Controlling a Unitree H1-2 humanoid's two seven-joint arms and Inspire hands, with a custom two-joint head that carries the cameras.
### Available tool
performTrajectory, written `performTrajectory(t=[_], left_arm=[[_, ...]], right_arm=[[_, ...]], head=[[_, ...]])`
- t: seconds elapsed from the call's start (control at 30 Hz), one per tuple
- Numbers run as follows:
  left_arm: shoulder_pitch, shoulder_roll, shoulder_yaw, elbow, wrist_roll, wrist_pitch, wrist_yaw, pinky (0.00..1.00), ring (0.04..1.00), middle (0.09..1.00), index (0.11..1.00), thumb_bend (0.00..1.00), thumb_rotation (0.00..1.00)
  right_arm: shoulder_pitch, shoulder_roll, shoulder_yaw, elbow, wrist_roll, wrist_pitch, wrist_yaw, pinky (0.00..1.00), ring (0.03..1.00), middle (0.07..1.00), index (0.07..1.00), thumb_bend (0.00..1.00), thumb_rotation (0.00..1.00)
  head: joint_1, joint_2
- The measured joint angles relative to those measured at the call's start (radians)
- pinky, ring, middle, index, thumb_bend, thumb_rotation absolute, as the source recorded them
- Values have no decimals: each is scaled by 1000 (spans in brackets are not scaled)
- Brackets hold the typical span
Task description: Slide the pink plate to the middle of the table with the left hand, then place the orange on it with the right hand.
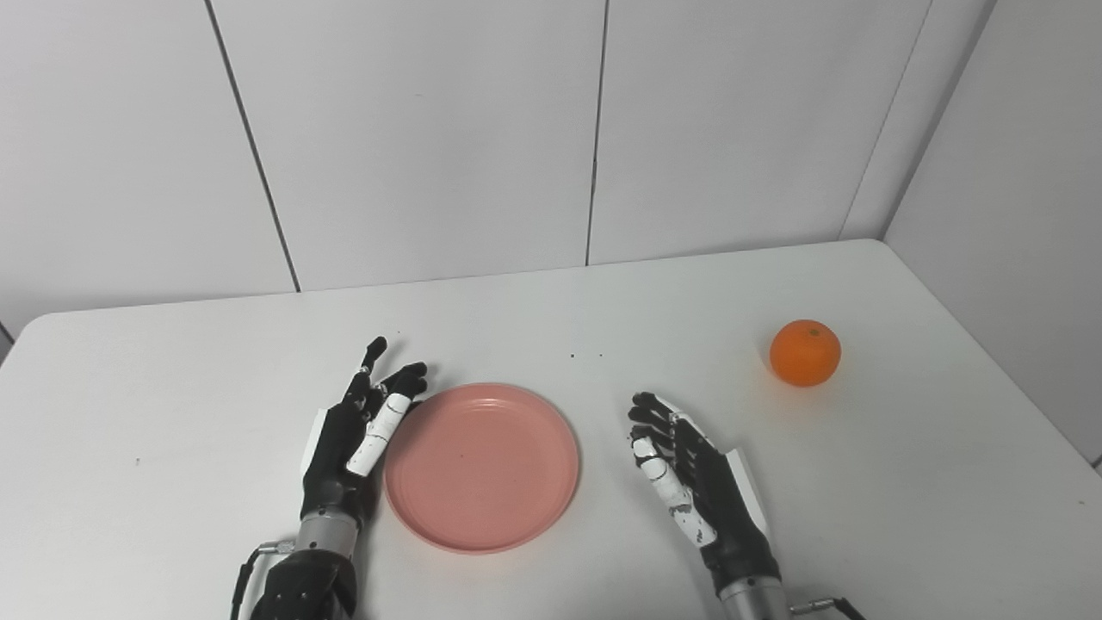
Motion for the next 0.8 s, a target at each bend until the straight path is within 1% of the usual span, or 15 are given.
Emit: performTrajectory(t=[0.07,0.17,0.27,0.4,0.5,0.57,0.6,0.67,0.73,0.8], left_arm=[[0,0,0,3,0,-5,-1,741,789,777,939,1000,655],[0,0,0,8,0,-16,-2,741,790,775,941,1000,657],[-1,-2,0,10,0,-19,-2,740,786,769,936,1000,650],[-1,-5,0,10,0,-19,-2,750,783,771,938,1000,658],[-1,-6,0,10,0,-19,-2,741,781,771,941,1000,658],[-1,-7,0,10,0,-19,-1,740,778,768,941,1000,661],[-1,-8,0,10,0,-19,-1,744,777,762,942,1000,660],[-1,-10,0,10,0,-19,0,747,777,760,942,1000,659],[-1,-12,0,10,1,-19,2,737,777,760,945,1000,668],[-1,-12,0,10,1,-19,2,733,779,771,948,1000,672]], right_arm=[[-23,-23,-1,-18,-67,0,-1,725,777,811,817,858,948],[-52,-49,-7,-26,-138,0,-2,758,790,823,821,869,955],[-73,-68,-19,-40,-180,0,0,708,778,806,812,882,943],[-113,-113,-47,-50,-207,0,1,666,757,786,793,896,924],[-139,-148,-59,-50,-230,0,1,662,750,781,788,910,928],[-150,-164,-60,-49,-257,0,1,660,758,797,796,931,935],[-156,-173,-60,-49,-270,0,1,651,764,804,795,919,913],[-170,-195,-60,-49,-303,0,2,645,765,806,793,913,901],[-187,-220,-60,-46,-338,0,4,626,761,805,782,918,893],[-205,-245,-61,-37,-374,1,6,627,761,804,770,925,883]], head=[[0,-2],[-2,-5],[2,-5],[0,-3],[0,-5],[-9,-8],[-11,-8],[-9,-8],[-5,-8],[-5,-9]])
